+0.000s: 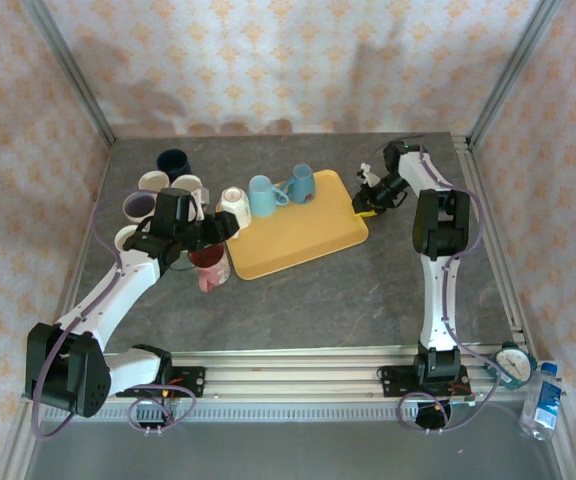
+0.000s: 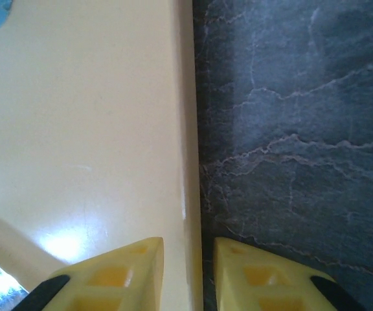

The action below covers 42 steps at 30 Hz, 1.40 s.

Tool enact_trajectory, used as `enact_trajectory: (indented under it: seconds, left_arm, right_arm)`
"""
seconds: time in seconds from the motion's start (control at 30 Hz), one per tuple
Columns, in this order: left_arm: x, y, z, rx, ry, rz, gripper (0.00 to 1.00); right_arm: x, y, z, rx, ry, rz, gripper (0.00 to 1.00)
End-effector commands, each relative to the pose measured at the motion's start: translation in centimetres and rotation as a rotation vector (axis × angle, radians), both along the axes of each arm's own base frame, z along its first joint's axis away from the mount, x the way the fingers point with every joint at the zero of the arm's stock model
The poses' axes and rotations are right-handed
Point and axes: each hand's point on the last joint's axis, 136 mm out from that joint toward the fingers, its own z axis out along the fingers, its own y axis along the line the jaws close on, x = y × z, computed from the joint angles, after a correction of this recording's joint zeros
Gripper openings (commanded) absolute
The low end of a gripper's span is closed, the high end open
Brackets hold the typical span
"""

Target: Turn the mug right side up

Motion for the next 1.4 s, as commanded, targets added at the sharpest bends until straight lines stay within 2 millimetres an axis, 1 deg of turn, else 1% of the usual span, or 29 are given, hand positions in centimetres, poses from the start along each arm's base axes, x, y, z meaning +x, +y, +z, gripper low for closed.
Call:
enact_trajectory:
  seconds: [0.0, 0.17, 0.27, 0.47, 0.7, 0.77, 0.9, 0.93, 1.07, 1.23, 1.3, 1.37]
  left_arm:
    - [0.6, -0.4, 1.4, -0.005, -0.035, 0.002, 0.52]
    - [0.5, -0.1, 1.1, 0.012, -0.021, 0.009, 0.52]
    - [0.5, -0.1, 1.2, 0.006, -0.023, 0.012, 0.52]
    - [0.7, -0.6, 1.6, -0.020, -0.029, 0.006, 0.51]
    - [0.6, -0.9, 1.8, -0.025, -0.022, 0.002, 0.51]
    - [0.6, -1.1, 1.8, -0.026, -0.023, -0.002, 0.51]
    - [0.7, -1.6, 1.8, -0.026, -0.029, -0.012, 0.51]
    - [0.8, -1.8, 1.7, -0.024, -0.028, -0.016, 0.51]
    - [1.3, -2.8, 1.3, -0.024, -0.008, -0.041, 0.51]
    - [1.9, -4.4, 1.8, -0.020, -0.012, -0.084, 0.50]
    - [2.1, -4.6, 1.8, -0.010, -0.006, -0.091, 0.50]
    - [2.2, -4.9, 1.9, -0.010, -0.004, -0.096, 0.50]
  right_arm:
    - [-0.5, 0.0, -1.1, -0.034, 0.021, -0.012, 0.23]
    - [-0.3, -0.7, -0.9, -0.080, -0.018, -0.056, 0.08]
    - [-0.1, -1.2, -0.5, -0.104, -0.041, -0.092, 0.01]
    - [-0.4, -2.9, -0.1, -0.150, -0.052, -0.171, 0.00]
    - [-1.1, -6.0, 0.2, -0.228, -0.067, -0.256, 0.00]
    - [-1.6, -7.0, 0.3, -0.256, -0.071, -0.273, 0.00]
    - [-2.4, -10.1, 0.9, -0.375, -0.101, -0.316, 0.00]
    - [-2.6, -11.1, 1.1, -0.391, -0.107, -0.351, 0.00]
    - [-3.3, -16.4, 1.4, -0.486, -0.102, -0.497, 0.00]
    - [-4.2, -21.6, 1.4, -0.573, -0.089, -0.614, 0.00]
    - [-4.6, -23.2, 1.2, -0.599, -0.075, -0.663, 0.00]
    - [-4.9, -24.1, 1.0, -0.613, -0.063, -0.690, 0.00]
